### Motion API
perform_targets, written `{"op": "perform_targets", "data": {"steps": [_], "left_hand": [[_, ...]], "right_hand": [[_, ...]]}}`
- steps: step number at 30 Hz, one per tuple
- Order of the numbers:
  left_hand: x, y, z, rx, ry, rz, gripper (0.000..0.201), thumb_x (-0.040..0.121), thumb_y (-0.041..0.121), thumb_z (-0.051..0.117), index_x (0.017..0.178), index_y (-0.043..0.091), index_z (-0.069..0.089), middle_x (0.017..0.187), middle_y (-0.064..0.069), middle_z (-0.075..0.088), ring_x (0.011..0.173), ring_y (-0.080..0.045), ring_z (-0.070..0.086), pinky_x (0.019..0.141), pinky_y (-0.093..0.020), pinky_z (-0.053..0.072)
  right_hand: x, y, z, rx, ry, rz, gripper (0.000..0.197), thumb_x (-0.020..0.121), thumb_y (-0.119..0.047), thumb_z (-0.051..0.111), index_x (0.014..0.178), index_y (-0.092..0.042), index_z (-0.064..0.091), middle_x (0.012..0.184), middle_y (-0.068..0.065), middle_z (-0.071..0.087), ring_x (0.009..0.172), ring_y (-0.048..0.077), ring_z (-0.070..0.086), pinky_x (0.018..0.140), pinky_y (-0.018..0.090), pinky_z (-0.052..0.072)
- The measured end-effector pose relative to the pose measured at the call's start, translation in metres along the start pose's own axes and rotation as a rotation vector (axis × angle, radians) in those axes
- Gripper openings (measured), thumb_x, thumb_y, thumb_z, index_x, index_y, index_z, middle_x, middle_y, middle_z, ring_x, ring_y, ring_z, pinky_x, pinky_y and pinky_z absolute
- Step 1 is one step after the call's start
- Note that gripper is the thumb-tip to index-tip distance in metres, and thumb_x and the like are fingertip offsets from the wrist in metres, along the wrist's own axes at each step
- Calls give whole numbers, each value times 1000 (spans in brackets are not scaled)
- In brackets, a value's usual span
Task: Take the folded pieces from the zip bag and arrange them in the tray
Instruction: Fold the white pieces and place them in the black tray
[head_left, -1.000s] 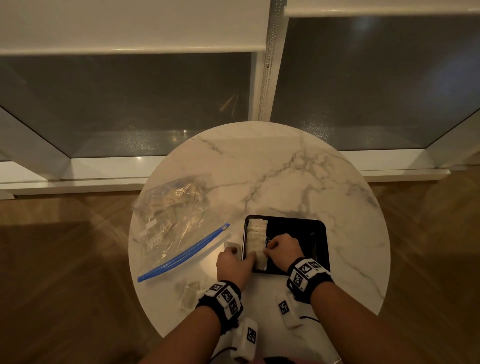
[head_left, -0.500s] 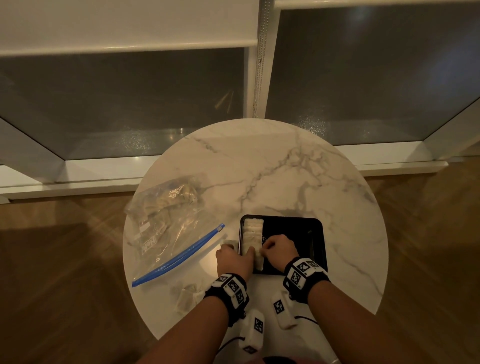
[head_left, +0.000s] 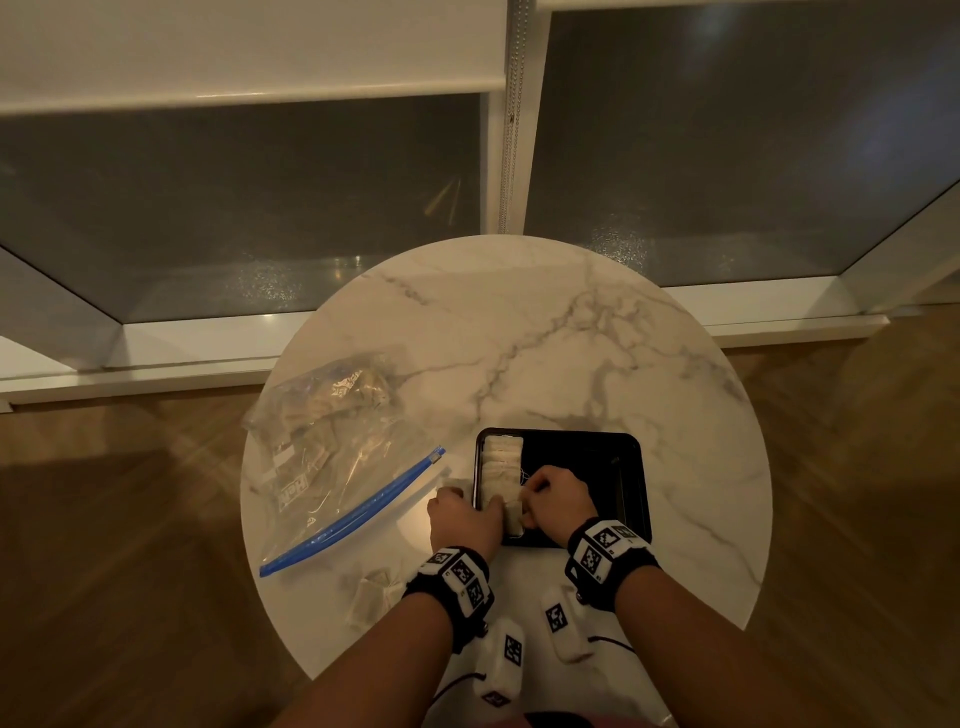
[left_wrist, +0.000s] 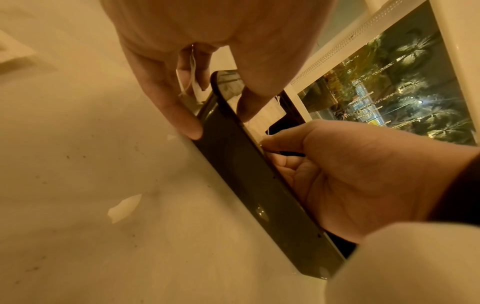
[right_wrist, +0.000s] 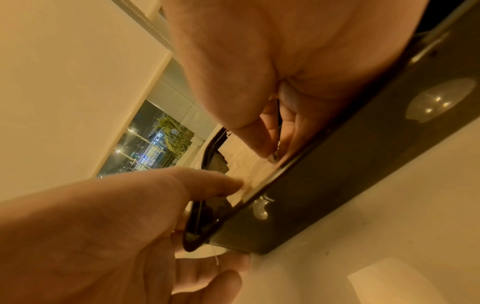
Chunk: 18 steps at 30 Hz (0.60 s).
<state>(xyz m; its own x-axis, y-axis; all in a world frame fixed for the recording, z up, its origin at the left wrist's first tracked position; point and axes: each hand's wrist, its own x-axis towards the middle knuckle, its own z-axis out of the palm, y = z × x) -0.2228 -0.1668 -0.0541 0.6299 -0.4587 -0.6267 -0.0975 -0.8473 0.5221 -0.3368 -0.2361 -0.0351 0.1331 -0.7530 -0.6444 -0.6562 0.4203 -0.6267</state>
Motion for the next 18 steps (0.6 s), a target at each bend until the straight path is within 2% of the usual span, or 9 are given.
{"op": "perform_targets", "data": {"steps": [3,8,12,14,15,17,18], "left_hand": [[-3,1,-3,-8,1,11,67,76,47,78,125,10,52,119,-9,51,100,-29,61,78,-48,61],[-5,2,-9,-64,2,39,64,79,47,70,128,9,53,124,-10,54,104,-30,62,82,-50,60],[-1,-4,-9,-142,8,28,63,79,52,61,125,10,57,121,-9,57,105,-30,61,82,-51,60],[-2,-3,-9,-182,4,17,65,73,60,54,117,13,60,115,-7,60,99,-28,62,80,-52,60],[-5,-1,-11,-197,-1,20,58,74,59,52,110,14,61,110,-6,61,95,-27,63,79,-52,60],[-13,4,-19,-228,-11,36,32,87,48,54,88,17,60,97,-6,63,86,-26,64,76,-52,60],[-16,7,-22,-244,-10,51,29,92,43,53,82,17,60,92,-8,65,82,-26,64,77,-52,59]], "right_hand": [[-2,0,0,-12,-2,-9,10,90,-13,63,81,-17,64,76,9,71,62,21,71,64,37,63],[0,4,-2,-64,56,-8,16,89,-23,56,77,-22,66,78,4,70,71,22,71,69,42,62],[1,7,3,-27,41,2,24,87,-16,55,67,-18,69,71,7,72,68,24,72,68,46,62],[-2,6,6,-37,31,-12,27,88,-13,55,65,-18,69,70,7,72,68,24,72,69,45,63],[-4,5,6,-49,28,-24,28,88,-13,55,65,-19,69,71,6,72,70,24,72,70,44,63],[-3,7,6,-75,37,-46,27,89,-15,55,67,-22,68,75,4,72,74,23,71,72,42,62],[-2,8,6,-81,45,-52,25,89,-16,56,69,-24,68,77,4,71,75,22,71,72,42,62]]}}
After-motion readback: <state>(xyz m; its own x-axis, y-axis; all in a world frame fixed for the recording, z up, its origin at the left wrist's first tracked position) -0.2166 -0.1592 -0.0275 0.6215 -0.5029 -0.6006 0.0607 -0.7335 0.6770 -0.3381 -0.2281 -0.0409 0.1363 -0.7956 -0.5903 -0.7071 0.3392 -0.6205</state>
